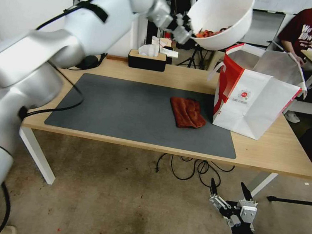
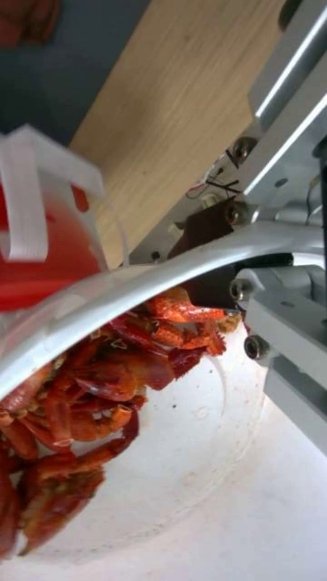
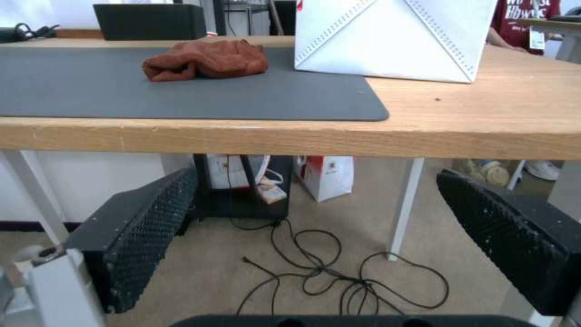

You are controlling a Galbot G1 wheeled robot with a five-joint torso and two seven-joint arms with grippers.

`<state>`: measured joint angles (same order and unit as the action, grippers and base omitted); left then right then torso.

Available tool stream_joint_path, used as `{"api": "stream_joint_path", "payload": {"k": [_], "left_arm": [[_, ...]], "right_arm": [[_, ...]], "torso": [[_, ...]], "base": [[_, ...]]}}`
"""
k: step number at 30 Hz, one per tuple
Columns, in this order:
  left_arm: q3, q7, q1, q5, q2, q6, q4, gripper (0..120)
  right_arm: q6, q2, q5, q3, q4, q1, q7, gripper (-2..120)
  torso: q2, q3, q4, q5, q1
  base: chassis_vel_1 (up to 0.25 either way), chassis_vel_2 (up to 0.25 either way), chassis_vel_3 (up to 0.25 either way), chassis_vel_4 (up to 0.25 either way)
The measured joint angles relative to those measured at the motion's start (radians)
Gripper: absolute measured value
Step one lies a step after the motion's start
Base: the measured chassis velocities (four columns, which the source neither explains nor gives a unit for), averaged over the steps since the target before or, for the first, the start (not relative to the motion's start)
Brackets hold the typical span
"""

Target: Sweep shrimp from table into container with towel, then put container into takeout bag.

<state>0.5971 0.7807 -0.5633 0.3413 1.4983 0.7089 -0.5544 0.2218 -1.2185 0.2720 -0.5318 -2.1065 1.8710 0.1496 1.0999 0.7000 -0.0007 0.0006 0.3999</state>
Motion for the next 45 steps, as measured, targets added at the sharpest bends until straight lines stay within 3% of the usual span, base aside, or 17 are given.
{"api": "stream_joint_path", "payload": {"k": [10, 13, 18, 20, 22, 24, 26, 28, 45], "left_arm": [[0.050, 0.009, -0.026, -0.062, 0.069, -0.071, 0.012, 0], [0.094, 0.023, -0.041, -0.074, 0.105, -0.088, 0.017, 0], [0.130, 0.036, -0.055, -0.083, 0.116, -0.111, 0.030, 0], [0.199, 0.040, -0.080, -0.140, 0.116, -0.158, 0.013, 0], [0.218, 0.040, -0.086, -0.158, 0.115, -0.171, 0.007, 0], [0.307, 0.042, -0.106, -0.256, 0.115, -0.222, -0.018, 0], [0.327, 0.045, -0.110, -0.270, 0.115, -0.230, -0.024, 0], [0.380, 0.056, -0.116, -0.283, 0.114, -0.239, -0.050, 0], [0.466, 0.104, -0.164, -0.315, 0.111, -0.274, -0.086, 0]], "right_arm": [[0.015, -0.009, -0.006, -0.001, 0.001, 0.017, -0.005, 100], [0.017, -0.011, -0.008, -0.002, 0.002, 0.018, -0.006, 100], [0.018, -0.022, -0.017, 0.000, 0.002, 0.023, -0.007, 100], [0.024, -0.030, -0.027, 0.005, 0.004, 0.029, -0.011, 100], [0.025, -0.030, -0.028, 0.005, 0.005, 0.030, -0.011, 100], [0.030, -0.033, -0.030, 0.006, 0.009, 0.032, -0.013, 100], [0.031, -0.033, -0.030, 0.006, 0.010, 0.033, -0.013, 100], [0.032, -0.034, -0.030, 0.007, 0.011, 0.032, -0.014, 100], [0.029, 0.000, -0.025, 0.036, 0.031, -0.001, -0.015, 100]], "torso": [[0.000, 0.000, 0.0008, -0.0006, 0.000], [0.000, 0.000, 0.0004, -0.0005, 0.000], [0.000, 0.000, 0.0004, -0.0004, 0.000], [0.000, 0.000, 0.0013, -0.0008, 0.000], [0.000, 0.000, 0.0013, -0.0008, 0.000], [0.000, 0.000, 0.0005, -0.0005, 0.000], [0.000, 0.000, 0.0002, -0.0005, 0.000], [0.000, 0.000, 0.0007, -0.0006, 0.000], [0.000, 0.000, 0.0006, -0.0005, 0.000]], "base": [[0.000, 0.000, 0.000, 0.000], [0.000, 0.000, 0.000, 0.000], [0.000, 0.000, 0.000, 0.000], [0.000, 0.000, 0.000, 0.000], [0.000, 0.000, 0.000, 0.000], [0.000, 0.000, 0.000, 0.000], [0.000, 0.000, 0.000, 0.000], [0.000, 0.000, 0.000, 0.000], [0.000, 0.000, 0.000, 0.000]]}}
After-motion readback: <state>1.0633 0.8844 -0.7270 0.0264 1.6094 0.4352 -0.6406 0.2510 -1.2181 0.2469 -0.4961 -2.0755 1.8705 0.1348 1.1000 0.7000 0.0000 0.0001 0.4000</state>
